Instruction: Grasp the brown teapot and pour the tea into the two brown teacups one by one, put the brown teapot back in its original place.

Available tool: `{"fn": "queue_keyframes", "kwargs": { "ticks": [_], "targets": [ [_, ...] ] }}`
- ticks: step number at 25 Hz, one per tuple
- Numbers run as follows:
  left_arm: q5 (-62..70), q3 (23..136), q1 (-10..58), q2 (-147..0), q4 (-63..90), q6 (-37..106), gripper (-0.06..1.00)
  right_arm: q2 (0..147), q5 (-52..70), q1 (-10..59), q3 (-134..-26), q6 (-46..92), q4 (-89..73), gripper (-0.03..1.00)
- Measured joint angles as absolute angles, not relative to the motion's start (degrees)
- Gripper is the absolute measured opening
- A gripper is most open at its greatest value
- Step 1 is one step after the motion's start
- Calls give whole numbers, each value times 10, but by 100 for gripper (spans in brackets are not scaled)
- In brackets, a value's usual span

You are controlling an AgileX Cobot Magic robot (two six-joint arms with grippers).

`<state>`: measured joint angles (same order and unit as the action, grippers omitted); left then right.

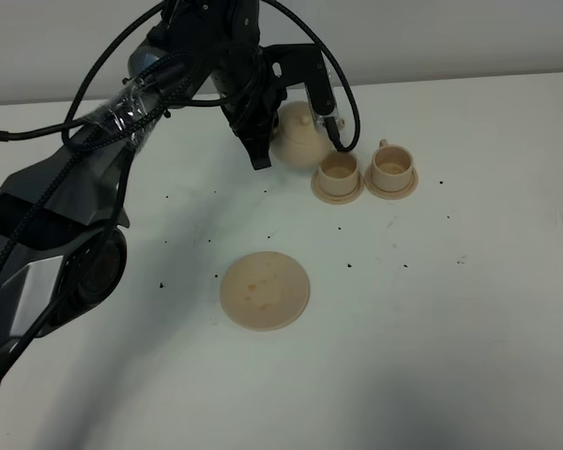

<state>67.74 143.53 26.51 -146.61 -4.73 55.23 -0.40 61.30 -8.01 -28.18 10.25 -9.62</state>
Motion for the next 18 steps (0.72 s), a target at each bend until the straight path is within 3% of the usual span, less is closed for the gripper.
{"fn": "queue_keyframes", "kwargs": {
  "ticks": [18],
  "targets": [
    [663,1447,264,-1460,-85,611,15,-4,613,-80,-282,103,-96,31]
  ]
}}
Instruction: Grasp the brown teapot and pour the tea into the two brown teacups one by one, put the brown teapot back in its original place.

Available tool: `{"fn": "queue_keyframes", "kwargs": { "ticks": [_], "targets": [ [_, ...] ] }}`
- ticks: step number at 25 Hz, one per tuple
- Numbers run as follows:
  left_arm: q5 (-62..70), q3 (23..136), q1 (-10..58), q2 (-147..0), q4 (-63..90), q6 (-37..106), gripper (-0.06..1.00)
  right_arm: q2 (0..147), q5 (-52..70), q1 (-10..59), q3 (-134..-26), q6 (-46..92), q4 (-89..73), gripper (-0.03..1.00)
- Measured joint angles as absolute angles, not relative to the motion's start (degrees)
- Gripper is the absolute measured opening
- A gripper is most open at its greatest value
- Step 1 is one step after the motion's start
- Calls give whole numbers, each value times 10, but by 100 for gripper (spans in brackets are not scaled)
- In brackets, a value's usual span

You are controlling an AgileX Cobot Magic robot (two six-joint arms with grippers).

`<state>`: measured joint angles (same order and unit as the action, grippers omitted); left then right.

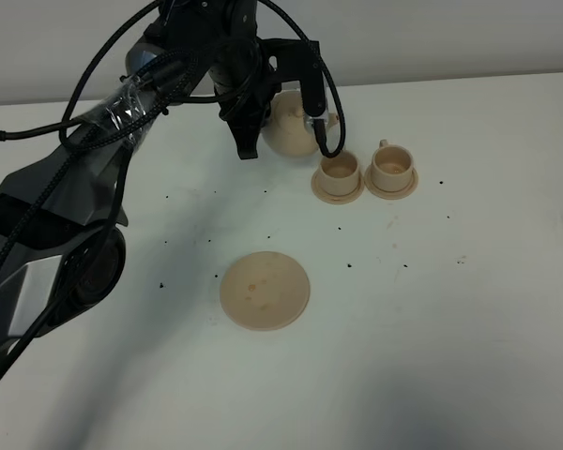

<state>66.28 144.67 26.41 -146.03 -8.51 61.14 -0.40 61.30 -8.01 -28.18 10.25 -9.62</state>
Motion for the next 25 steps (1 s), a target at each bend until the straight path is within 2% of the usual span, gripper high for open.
{"fn": "queue_keyframes", "kwargs": {
  "ticks": [12,25],
  "targets": [
    [667,1447,264,-1460,-133,662,15,-4,613,-80,-282,103,-96,31],
    [649,1447,278,-1464,-119,687,15,-4,613,-80,-282,103,-96,31]
  ]
}}
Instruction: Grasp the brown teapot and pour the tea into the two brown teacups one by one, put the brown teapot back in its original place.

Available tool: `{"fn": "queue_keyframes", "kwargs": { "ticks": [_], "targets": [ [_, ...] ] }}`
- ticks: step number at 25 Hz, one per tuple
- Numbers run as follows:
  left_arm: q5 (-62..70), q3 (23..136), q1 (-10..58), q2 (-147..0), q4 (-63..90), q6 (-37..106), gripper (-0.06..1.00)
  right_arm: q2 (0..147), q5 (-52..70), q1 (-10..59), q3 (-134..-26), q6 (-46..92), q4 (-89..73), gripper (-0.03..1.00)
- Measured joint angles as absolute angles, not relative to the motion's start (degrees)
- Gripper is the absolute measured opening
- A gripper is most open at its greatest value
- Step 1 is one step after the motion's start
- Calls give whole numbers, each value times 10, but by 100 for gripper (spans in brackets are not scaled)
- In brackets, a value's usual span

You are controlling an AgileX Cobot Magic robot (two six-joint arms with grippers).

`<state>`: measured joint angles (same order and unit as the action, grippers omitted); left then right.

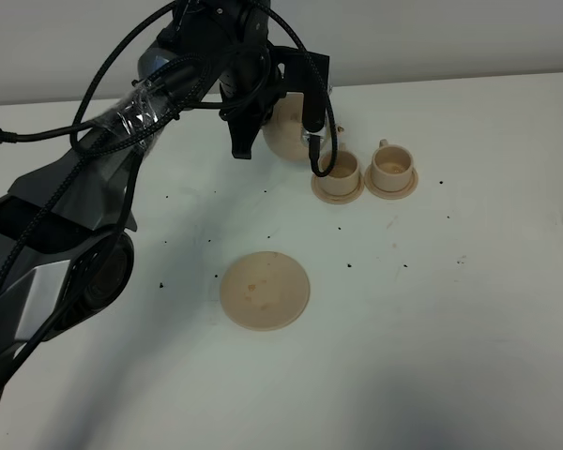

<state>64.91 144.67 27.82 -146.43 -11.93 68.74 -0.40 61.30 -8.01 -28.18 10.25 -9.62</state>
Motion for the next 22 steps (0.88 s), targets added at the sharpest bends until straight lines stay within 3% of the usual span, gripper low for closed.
{"fn": "queue_keyframes", "kwargs": {
  "ticks": [22],
  "targets": [
    [673,1447,280,-1467,-125,744,15,-4,613,-80,-282,103,-96,31]
  ]
}}
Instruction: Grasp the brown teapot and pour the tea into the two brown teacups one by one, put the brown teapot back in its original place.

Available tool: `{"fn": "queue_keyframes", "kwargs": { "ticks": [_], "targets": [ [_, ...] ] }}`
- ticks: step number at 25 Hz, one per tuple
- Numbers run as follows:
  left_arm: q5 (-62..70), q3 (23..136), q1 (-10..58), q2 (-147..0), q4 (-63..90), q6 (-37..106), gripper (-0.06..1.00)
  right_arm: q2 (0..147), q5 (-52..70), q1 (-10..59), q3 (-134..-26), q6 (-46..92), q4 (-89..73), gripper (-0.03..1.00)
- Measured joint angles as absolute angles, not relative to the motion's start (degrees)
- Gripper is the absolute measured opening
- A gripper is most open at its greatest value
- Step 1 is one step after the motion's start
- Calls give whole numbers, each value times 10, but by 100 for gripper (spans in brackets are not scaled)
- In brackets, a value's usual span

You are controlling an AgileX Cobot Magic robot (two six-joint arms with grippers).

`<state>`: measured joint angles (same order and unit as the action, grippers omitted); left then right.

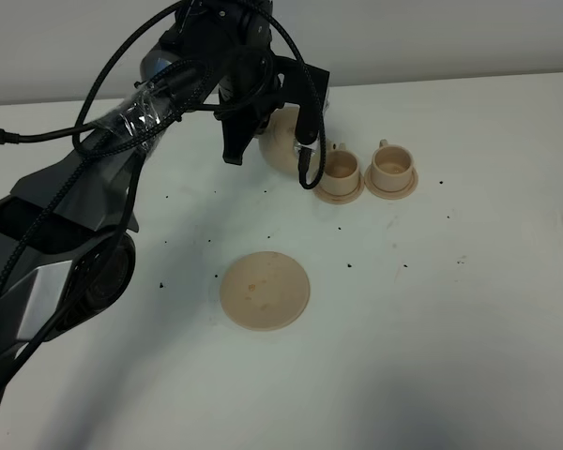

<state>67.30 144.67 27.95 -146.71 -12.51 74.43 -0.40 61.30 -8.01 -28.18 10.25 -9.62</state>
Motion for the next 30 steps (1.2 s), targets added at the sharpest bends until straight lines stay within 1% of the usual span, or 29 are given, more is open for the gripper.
{"fn": "queue_keyframes", "kwargs": {
  "ticks": [30],
  "targets": [
    [651,1447,301,-1476,-185,751,15,-4,613,-80,-282,103,-96,31]
  ]
}}
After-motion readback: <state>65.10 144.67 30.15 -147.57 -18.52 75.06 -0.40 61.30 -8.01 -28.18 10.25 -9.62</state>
